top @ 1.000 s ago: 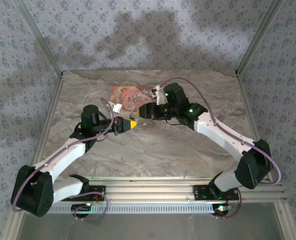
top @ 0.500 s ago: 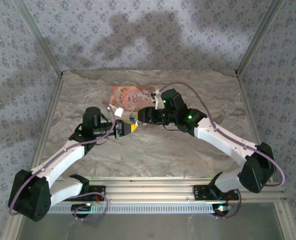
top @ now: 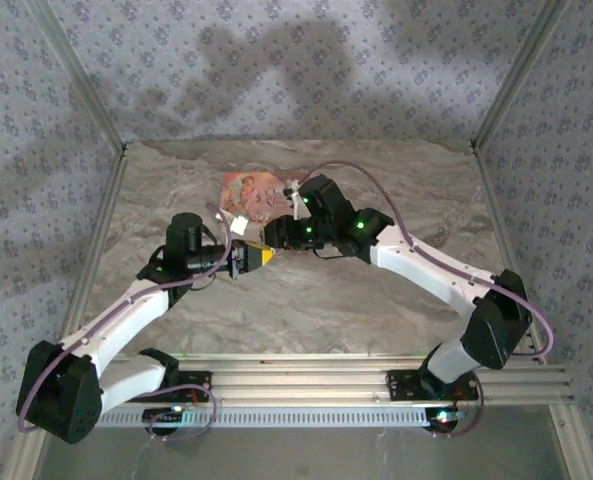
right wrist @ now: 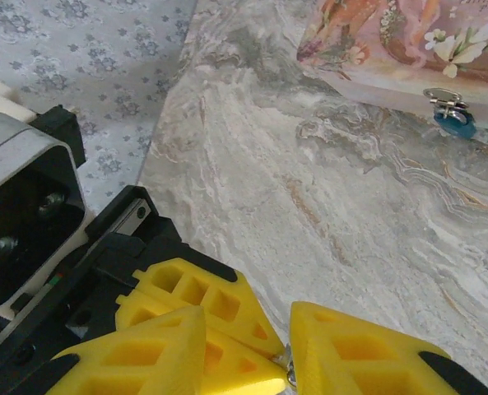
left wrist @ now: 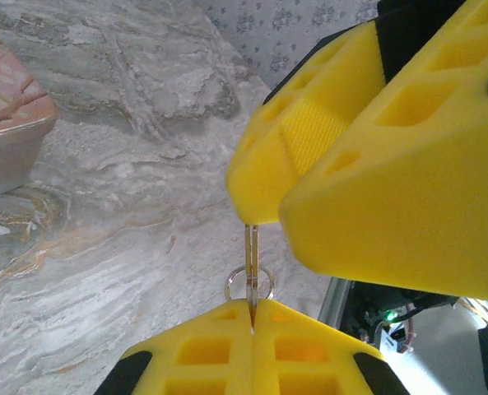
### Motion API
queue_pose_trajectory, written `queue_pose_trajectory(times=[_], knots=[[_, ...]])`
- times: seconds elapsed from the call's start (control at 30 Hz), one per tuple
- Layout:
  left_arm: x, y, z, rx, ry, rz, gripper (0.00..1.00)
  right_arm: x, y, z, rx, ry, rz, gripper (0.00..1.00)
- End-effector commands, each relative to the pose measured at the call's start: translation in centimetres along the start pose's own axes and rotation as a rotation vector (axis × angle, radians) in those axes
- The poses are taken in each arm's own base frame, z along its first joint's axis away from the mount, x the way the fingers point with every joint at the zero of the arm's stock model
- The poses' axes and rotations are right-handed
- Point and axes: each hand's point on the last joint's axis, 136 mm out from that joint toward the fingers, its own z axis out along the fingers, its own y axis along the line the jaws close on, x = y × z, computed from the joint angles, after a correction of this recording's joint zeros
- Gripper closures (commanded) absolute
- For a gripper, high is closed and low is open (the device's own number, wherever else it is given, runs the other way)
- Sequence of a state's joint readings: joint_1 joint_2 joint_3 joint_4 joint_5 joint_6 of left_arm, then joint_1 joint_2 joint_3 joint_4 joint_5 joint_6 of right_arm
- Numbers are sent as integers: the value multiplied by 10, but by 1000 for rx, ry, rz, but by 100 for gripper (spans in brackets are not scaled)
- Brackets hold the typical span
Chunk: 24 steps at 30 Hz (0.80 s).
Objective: Unlock the padlock with the key
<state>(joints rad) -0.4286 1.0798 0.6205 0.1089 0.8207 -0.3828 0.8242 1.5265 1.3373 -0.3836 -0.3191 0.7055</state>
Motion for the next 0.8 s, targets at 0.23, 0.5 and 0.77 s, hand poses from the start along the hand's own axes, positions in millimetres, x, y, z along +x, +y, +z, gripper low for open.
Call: queue_pose_trajectory(times=[0.23, 0.5, 0.77], knots=[[-16, -17, -6, 13, -28, 93, 100, 7, -21, 6, 145, 41, 2, 67], [-15, -11, -6, -20, -25, 104, 100, 9, -7, 7, 78, 53, -26, 100], [-21, -14, -21, 2, -69, 77, 56, 4, 14, -6, -24, 50, -261, 100]])
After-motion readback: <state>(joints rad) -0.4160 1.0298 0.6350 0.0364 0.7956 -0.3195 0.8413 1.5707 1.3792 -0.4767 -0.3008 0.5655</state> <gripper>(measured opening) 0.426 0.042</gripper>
